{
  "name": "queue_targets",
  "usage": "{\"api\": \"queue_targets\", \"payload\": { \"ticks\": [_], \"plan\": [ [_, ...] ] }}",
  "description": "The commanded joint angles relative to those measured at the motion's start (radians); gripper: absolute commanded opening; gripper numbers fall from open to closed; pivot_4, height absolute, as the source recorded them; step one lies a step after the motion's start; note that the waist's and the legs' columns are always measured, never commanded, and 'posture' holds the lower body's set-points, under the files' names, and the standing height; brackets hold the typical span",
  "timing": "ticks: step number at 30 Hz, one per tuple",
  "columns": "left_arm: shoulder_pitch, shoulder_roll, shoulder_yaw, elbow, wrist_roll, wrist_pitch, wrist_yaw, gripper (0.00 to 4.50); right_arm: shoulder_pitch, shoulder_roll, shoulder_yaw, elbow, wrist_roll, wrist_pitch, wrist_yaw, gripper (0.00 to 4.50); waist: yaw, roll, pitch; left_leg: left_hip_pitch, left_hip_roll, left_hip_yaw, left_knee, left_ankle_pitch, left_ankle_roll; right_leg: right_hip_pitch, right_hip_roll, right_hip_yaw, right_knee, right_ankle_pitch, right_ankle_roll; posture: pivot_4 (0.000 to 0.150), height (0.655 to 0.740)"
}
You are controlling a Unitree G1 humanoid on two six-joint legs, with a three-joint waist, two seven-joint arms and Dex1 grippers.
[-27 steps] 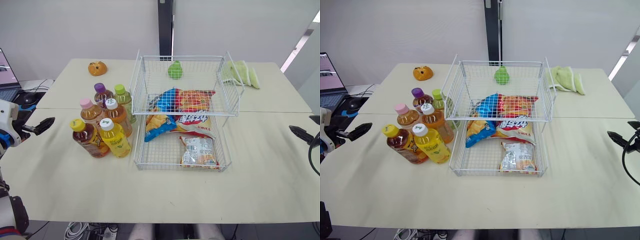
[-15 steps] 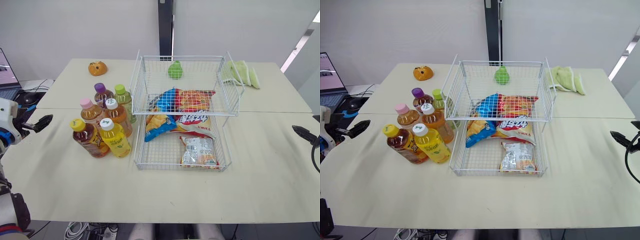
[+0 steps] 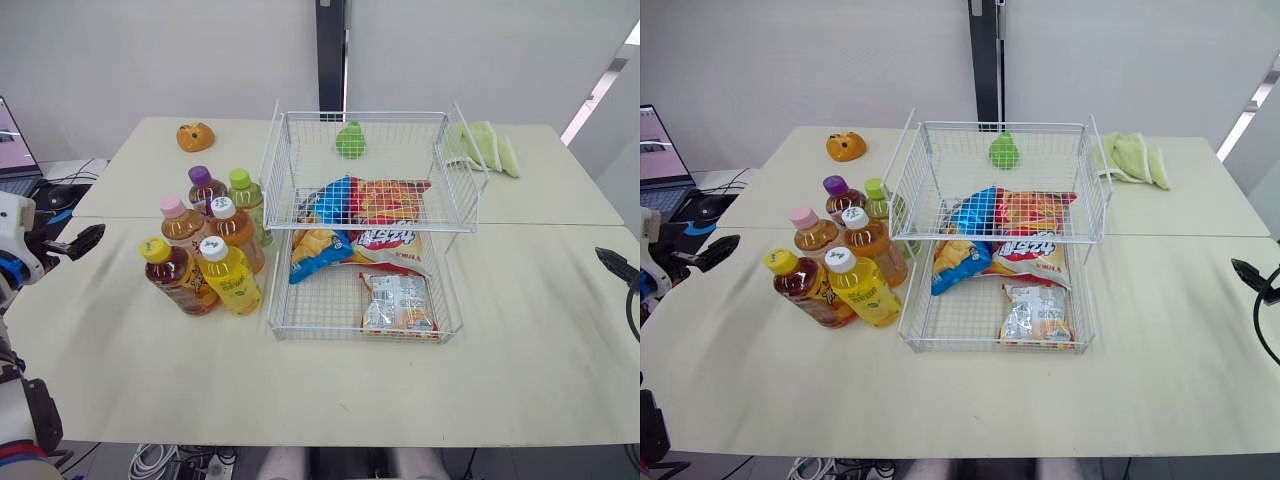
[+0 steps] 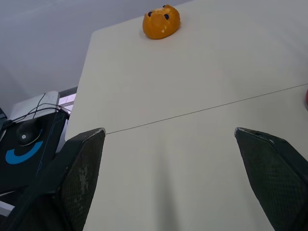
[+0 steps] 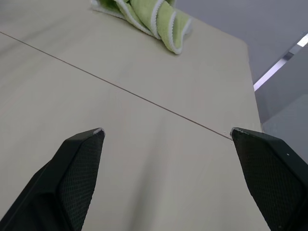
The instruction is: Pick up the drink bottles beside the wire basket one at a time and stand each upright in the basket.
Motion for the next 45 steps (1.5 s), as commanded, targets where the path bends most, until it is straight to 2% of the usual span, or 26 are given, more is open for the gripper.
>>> {"api": "queue_targets", "payload": {
  "ticks": [1,4,9,14,19,23,27,31,35,38,41,45],
  "plan": [
    [-0.024,0.011,0.009,0.000,-0.014,0.002,-0.033,4.48,0.003,-0.037,-0.057,-0.059,0.046,0.016,0.032,4.50,0.000,0.000,0.000,0.000,0.000,0.000,0.000,0.000,0.000,0.000,0.000,0.000,0.000,0.000,0.000,0.150,0.7400],
    [-0.026,0.016,0.032,-0.001,-0.046,0.035,-0.086,4.48,0.011,-0.035,-0.094,-0.146,0.120,0.082,0.103,4.50,0.000,0.000,0.000,0.000,0.000,0.000,0.000,0.000,0.000,0.000,0.000,0.000,0.000,0.000,0.000,0.150,0.7400],
    [0.022,0.022,0.063,-0.012,-0.079,0.047,-0.111,4.48,0.018,-0.024,-0.113,-0.583,0.313,0.342,0.134,4.50,-0.005,0.002,0.000,0.000,0.000,0.000,0.000,0.000,0.000,0.000,0.000,0.000,0.000,0.000,0.000,0.150,0.7400],
    [0.063,-0.002,0.070,-0.039,-0.092,0.042,-0.102,4.48,-0.101,-0.035,-0.077,-0.999,0.604,0.686,0.009,4.50,-0.001,0.003,-0.001,-0.001,0.001,-0.001,0.000,0.000,0.000,-0.001,0.000,-0.001,0.000,0.000,0.000,0.150,0.7400],
    [0.053,-0.034,0.058,-0.056,-0.091,0.057,-0.096,4.48,-0.286,0.002,0.015,-1.236,0.935,0.923,-0.190,4.50,0.013,0.000,-0.002,-0.003,0.001,-0.003,0.001,0.000,0.000,-0.001,0.000,-0.003,-0.002,0.000,0.000,0.150,0.7400],
    [0.051,-0.052,0.054,-0.075,-0.090,0.065,-0.099,4.48,-0.283,0.056,0.070,-1.354,0.985,0.928,-0.223,4.50,0.019,-0.007,-0.006,-0.004,0.001,-0.004,0.001,0.000,0.000,-0.001,0.000,-0.003,-0.002,0.000,0.000,0.150,0.7400],
    [0.077,-0.046,0.079,-0.119,-0.116,0.095,-0.123,4.48,-0.172,0.081,0.082,-1.443,0.983,0.902,-0.164,4.50,0.022,-0.009,-0.008,-0.005,0.000,-0.004,0.002,-0.001,0.001,-0.002,-0.001,-0.003,-0.002,0.000,0.000,0.150,0.7400],
    [0.133,-0.032,0.122,-0.190,-0.165,0.134,-0.145,4.48,-0.169,0.132,0.114,-1.446,0.971,0.870,-0.165,4.50,0.017,-0.009,-0.008,-0.005,0.000,-0.004,0.002,-0.001,0.001,-0.002,-0.001,-0.003,-0.002,0.000,0.000,0.150,0.7400],
    [0.298,-0.034,0.225,-0.389,-0.246,0.217,-0.146,4.48,-0.226,0.180,0.167,-1.402,0.951,0.853,-0.133,4.50,-0.005,-0.008,-0.007,-0.004,0.000,-0.004,0.001,-0.001,0.001,-0.002,-0.001,-0.003,-0.001,0.000,0.000,0.150,0.7400],
    [0.464,-0.065,0.337,-0.619,-0.318,0.299,-0.106,4.48,-0.256,0.196,0.208,-1.368,0.939,0.852,-0.080,4.50,-0.009,-0.008,-0.007,-0.004,0.001,-0.004,0.000,-0.001,0.001,-0.002,-0.001,-0.003,-0.002,0.000,0.000,0.150,0.7400],
    [0.700,-0.140,0.509,-0.961,-0.427,0.441,-0.056,4.48,-0.299,0.220,0.260,-1.303,0.876,0.829,-0.002,4.50,-0.010,-0.008,-0.007,-0.004,0.001,-0.003,0.000,-0.001,0.001,-0.002,-0.001,-0.003,-0.003,0.000,0.000,0.150,0.7400],
    [1.013,-0.306,0.706,-1.424,-0.608,0.626,0.044,4.48,-0.366,0.260,0.318,-1.199,0.802,0.803,0.104,4.50,-0.006,-0.008,-0.007,-0.002,0.001,-0.002,0.000,-0.001,0.002,0.000,-0.002,-0.002,-0.005,0.000,0.000,0.150,0.7400]
  ]
}}
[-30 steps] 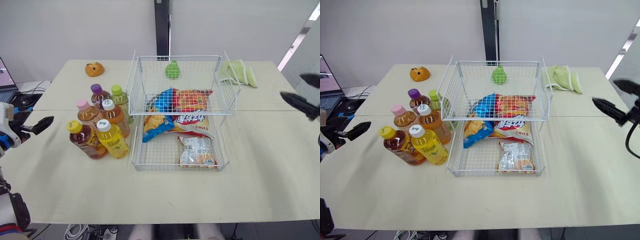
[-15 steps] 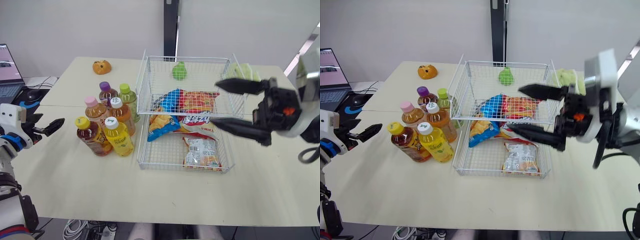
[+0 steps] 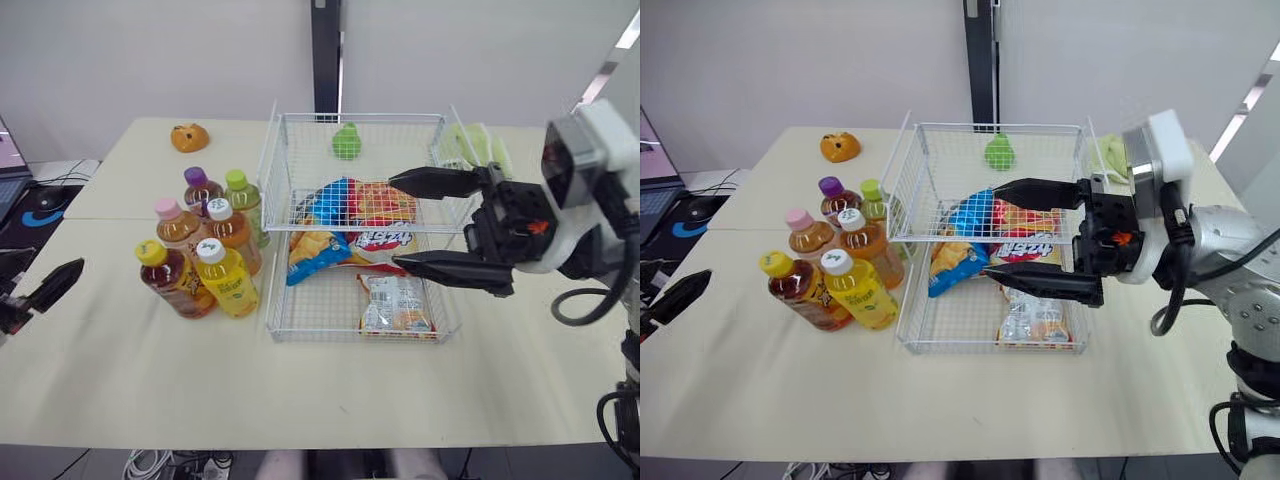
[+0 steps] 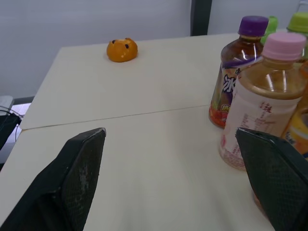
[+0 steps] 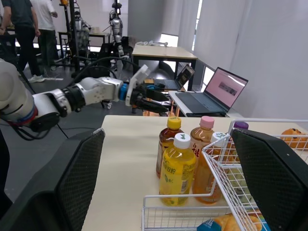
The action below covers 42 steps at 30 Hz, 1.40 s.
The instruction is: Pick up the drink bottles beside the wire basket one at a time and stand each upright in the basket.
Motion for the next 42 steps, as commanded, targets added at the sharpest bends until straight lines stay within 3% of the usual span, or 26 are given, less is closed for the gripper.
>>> {"api": "queue_targets", "payload": {
  "ticks": [1,5,8,14,23,34,37,42],
  "plan": [
    [0.161,-0.091,0.153,-0.323,-0.149,0.107,0.083,4.48,-0.055,0.023,0.022,0.064,-0.052,-0.035,0.083,4.50,0.005,0.000,0.000,0.001,0.000,0.000,0.000,0.000,0.000,0.001,0.000,0.000,0.000,0.000,0.000,0.150,0.7400],
    [0.311,-0.222,0.185,-0.559,-0.240,0.123,0.172,4.48,-0.100,0.052,0.067,0.136,-0.109,-0.049,0.176,4.50,0.024,0.003,0.001,0.003,0.000,-0.002,0.000,0.000,0.000,0.002,0.000,-0.002,0.002,0.000,0.000,0.150,0.7400],
    [0.304,-0.239,0.135,-0.617,-0.246,0.110,0.238,4.48,-0.138,0.077,0.083,0.182,-0.136,-0.053,0.216,4.50,0.032,0.006,0.003,0.013,0.000,-0.002,-0.001,0.000,0.000,0.013,0.000,-0.003,0.001,-0.002,-0.003,0.150,0.7400],
    [0.118,-0.200,-0.060,-0.546,-0.132,0.073,0.345,4.48,-0.133,0.076,0.067,0.152,-0.149,-0.019,0.210,4.50,0.034,0.010,0.003,0.015,0.001,-0.002,-0.001,0.000,0.000,0.014,0.000,-0.004,0.001,-0.002,-0.003,0.150,0.7400],
    [-0.108,-0.189,-0.319,-0.390,0.012,0.024,0.369,4.48,-0.111,0.045,-0.003,0.067,-0.102,0.054,0.116,4.50,0.029,0.010,0.003,0.014,0.000,-0.001,-0.002,0.000,0.000,0.013,0.000,-0.004,0.000,-0.002,-0.003,0.150,0.7400],
    [-0.234,-0.185,-0.420,-0.289,0.071,0.010,0.361,4.48,-0.114,0.014,-0.039,0.052,-0.088,0.083,0.082,4.50,0.029,0.010,0.003,0.013,0.001,-0.002,-0.002,0.000,0.000,0.013,0.000,-0.004,0.000,-0.002,-0.003,0.150,0.7400],
    [-0.236,-0.189,-0.425,-0.278,0.077,0.004,0.354,3.90,-0.118,0.010,-0.034,0.056,-0.097,0.082,0.082,4.50,0.029,0.010,0.003,0.012,0.001,-0.002,-0.002,0.000,0.000,0.012,0.000,-0.004,-0.001,-0.002,-0.003,0.150,0.7400],
    [-0.233,-0.201,-0.427,-0.281,0.070,0.000,0.349,2.32,-0.124,0.012,-0.031,0.055,-0.097,0.088,0.071,4.50,0.031,0.010,0.004,0.012,0.001,-0.002,-0.002,0.000,0.000,0.012,0.000,-0.004,-0.001,-0.002,-0.003,0.150,0.7400]
  ]
}}
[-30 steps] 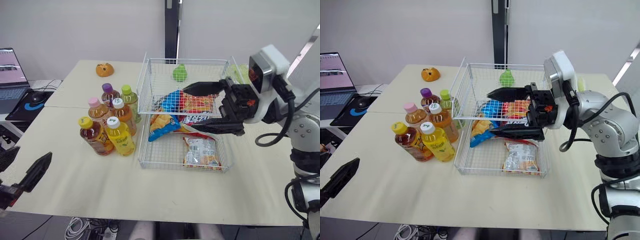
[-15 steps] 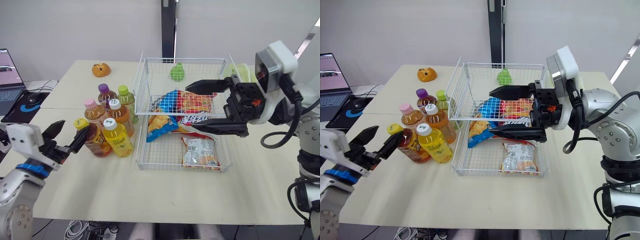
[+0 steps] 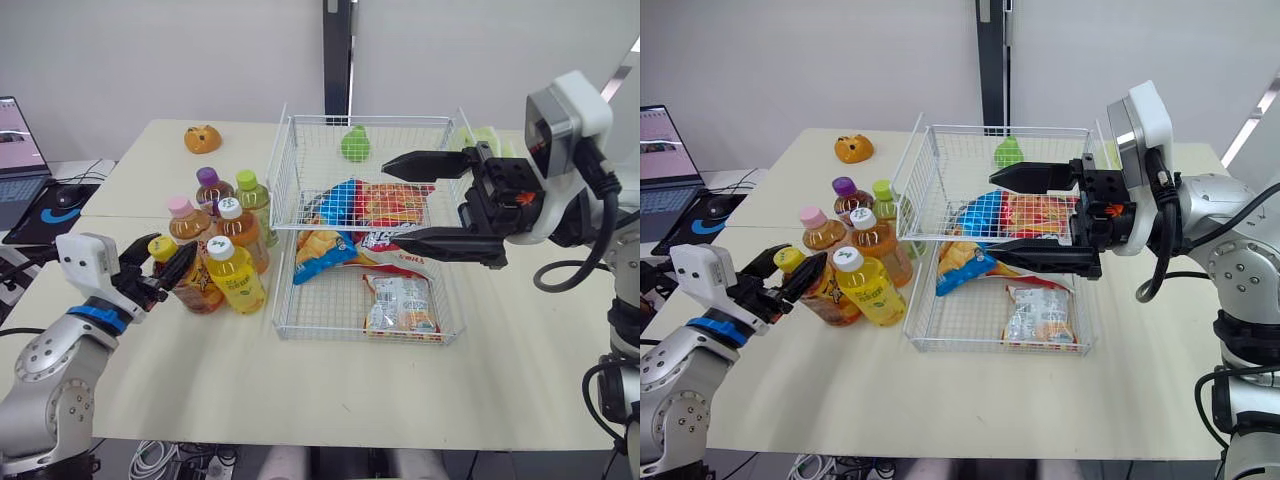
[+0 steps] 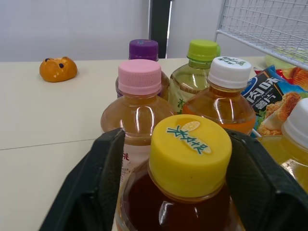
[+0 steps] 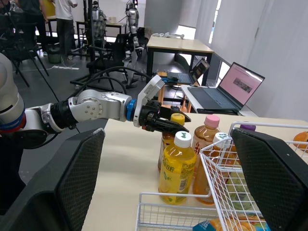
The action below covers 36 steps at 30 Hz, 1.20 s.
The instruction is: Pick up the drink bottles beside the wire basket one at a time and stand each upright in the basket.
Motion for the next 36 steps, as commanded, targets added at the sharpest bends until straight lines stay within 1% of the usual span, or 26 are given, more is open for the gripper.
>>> {"api": "queue_targets", "payload": {
  "ticks": [1,3,4,9,14,17,22,26,28,30,33,34,36],
  "plan": [
    [-0.005,0.001,0.000,-0.021,-0.001,-0.022,-0.004,2.02,-0.021,-0.010,-0.026,-0.022,0.005,-0.003,-0.010,4.50,0.000,0.000,0.000,0.000,0.000,0.000,0.000,0.000,0.000,0.000,0.000,0.000,0.000,0.000,0.000,0.150,0.7400],
    [0.002,0.000,0.003,-0.027,-0.009,-0.022,-0.008,1.45,-0.022,-0.009,-0.026,-0.024,0.006,-0.002,-0.012,4.50,0.000,0.000,0.000,0.000,0.000,0.000,0.000,0.000,0.000,0.000,0.000,0.000,0.000,0.000,0.000,0.150,0.7400],
    [0.004,0.000,0.005,-0.029,-0.012,-0.022,-0.009,1.38,-0.022,-0.008,-0.026,-0.024,0.006,-0.002,-0.013,4.50,0.001,0.000,0.000,0.000,0.000,0.000,0.000,0.000,0.000,0.000,0.000,0.000,0.000,0.000,0.000,0.150,0.7400],
    [0.003,0.016,0.040,-0.056,-0.052,-0.005,-0.011,1.38,-0.019,0.003,-0.016,-0.022,-0.005,-0.012,-0.012,4.50,0.001,0.000,0.000,0.000,0.000,0.000,-0.001,0.000,0.000,0.000,0.000,0.000,-0.001,0.000,0.000,0.150,0.7400],
    [-0.007,0.106,0.143,-0.091,-0.146,0.065,-0.030,1.38,-0.017,0.015,-0.014,-0.018,-0.012,-0.019,-0.011,4.50,0.000,-0.001,0.003,-0.003,0.000,0.000,-0.001,0.000,0.000,-0.002,0.000,-0.001,-0.002,0.000,0.000,0.150,0.7400],
    [-0.003,0.172,0.235,-0.107,-0.240,0.130,-0.043,1.38,-0.010,0.029,-0.012,-0.015,-0.020,-0.032,-0.010,4.50,-0.002,-0.002,0.004,-0.004,0.000,0.000,-0.001,0.000,0.000,-0.003,0.000,-0.001,-0.002,0.000,0.000,0.150,0.7400],
    [-0.070,0.339,0.367,-0.089,-0.438,0.273,-0.050,1.38,-0.011,0.049,-0.011,-0.002,-0.035,-0.047,-0.004,4.50,0.000,-0.003,0.006,-0.005,0.000,-0.001,-0.001,0.000,0.000,-0.004,0.000,-0.001,-0.003,0.000,0.000,0.150,0.7400],
    [-0.186,0.531,0.451,0.007,-0.604,0.407,-0.063,1.38,-0.016,0.067,-0.026,0.002,-0.028,-0.044,-0.025,4.50,0.001,-0.005,0.010,-0.005,0.000,-0.002,-0.001,0.000,0.000,-0.003,0.000,-0.002,-0.004,0.000,0.000,0.150,0.7400],
    [-0.236,0.608,0.472,0.062,-0.647,0.455,-0.084,1.38,-0.010,0.065,-0.029,-0.004,-0.033,-0.045,-0.031,4.50,-0.002,-0.006,0.011,-0.006,0.000,-0.002,-0.001,0.000,0.000,-0.004,0.000,-0.002,-0.004,0.000,0.000,0.150,0.7400],
    [-0.294,0.674,0.464,0.119,-0.665,0.479,-0.106,1.38,-0.002,0.061,-0.036,-0.016,-0.035,-0.047,-0.043,4.50,-0.006,-0.004,0.012,-0.008,0.000,-0.001,-0.001,0.000,0.000,-0.006,0.000,-0.002,-0.004,0.000,0.000,0.150,0.7400],
    [-0.417,0.759,0.395,0.217,-0.676,0.466,-0.137,1.38,0.011,0.051,-0.058,-0.036,-0.038,-0.047,-0.077,4.50,-0.009,-0.005,0.012,-0.013,0.000,-0.001,-0.001,0.000,-0.001,-0.012,0.000,-0.002,-0.002,0.000,0.000,0.150,0.7400],
    [-0.461,0.777,0.361,0.244,-0.677,0.458,-0.148,1.38,0.017,0.046,-0.065,-0.044,-0.040,-0.047,-0.087,4.50,-0.008,-0.005,0.012,-0.014,0.000,-0.002,0.000,0.001,-0.001,-0.013,0.000,-0.003,-0.001,0.000,0.000,0.150,0.7400],
    [-0.584,0.800,0.247,0.295,-0.673,0.423,-0.174,1.38,0.044,0.032,-0.088,-0.071,-0.039,-0.045,-0.116,4.50,-0.010,-0.005,0.012,-0.015,0.000,-0.002,0.000,0.001,-0.002,-0.014,0.000,-0.002,-0.002,0.000,0.000,0.150,0.7400]
  ]
}}
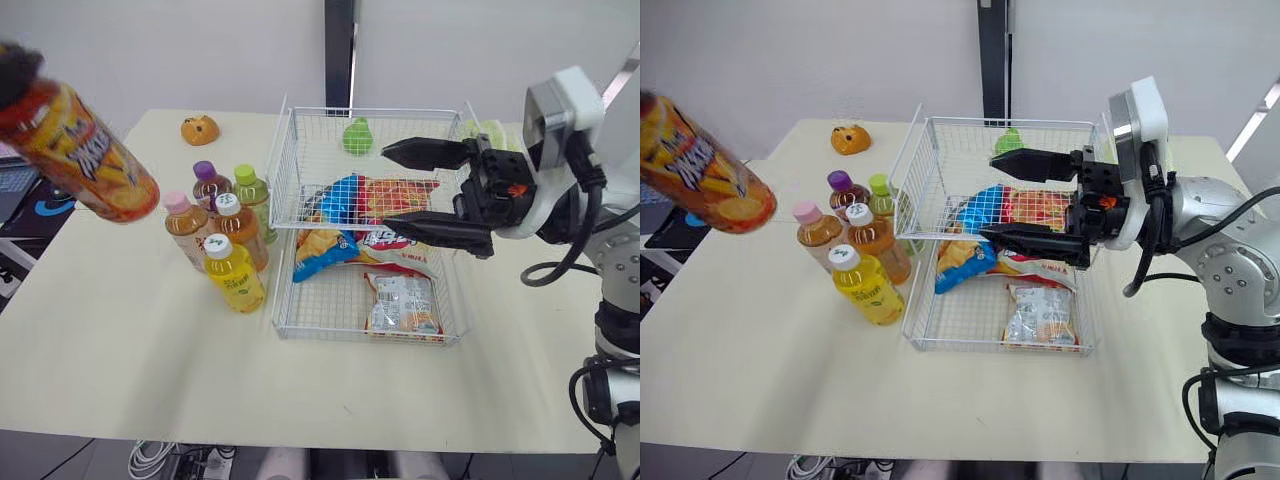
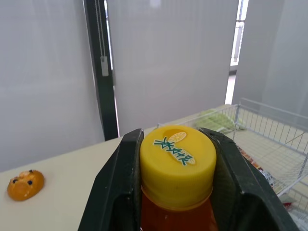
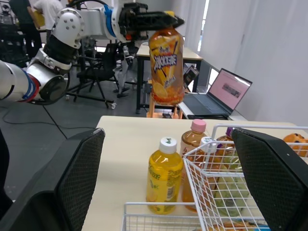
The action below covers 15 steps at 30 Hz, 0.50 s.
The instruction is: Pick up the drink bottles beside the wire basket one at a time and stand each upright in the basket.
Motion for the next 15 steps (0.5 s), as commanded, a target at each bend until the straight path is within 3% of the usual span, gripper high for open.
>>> {"api": "queue_targets", "payload": {
  "ticks": [1,7,15],
  "plan": [
    [-0.184,0.050,-0.137,0.076,-0.009,-0.074,-0.051,1.38,0.027,-0.029,-0.065,-0.066,0.002,-0.013,-0.049,4.50,0.002,0.000,0.000,0.000,0.000,0.000,0.000,0.000,0.000,0.000,0.000,0.000,0.000,0.000,0.000,0.150,0.7400],
    [-0.665,-0.106,-0.507,0.221,0.122,-0.118,-0.155,1.38,0.124,-0.078,-0.152,-0.178,0.037,0.010,-0.163,4.50,0.013,-0.002,0.001,-0.001,-0.001,0.000,0.002,0.002,-0.003,0.000,0.000,0.000,0.000,0.000,0.000,0.150,0.7400],
    [-1.011,-0.417,-0.717,0.481,0.342,-0.196,-0.396,1.38,0.294,-0.151,-0.324,-0.350,0.144,0.052,-0.365,4.50,0.011,-0.005,0.003,-0.003,-0.002,0.001,0.003,0.002,-0.003,-0.001,0.000,0.001,0.001,0.000,0.001,0.150,0.7400]
  ]
}}
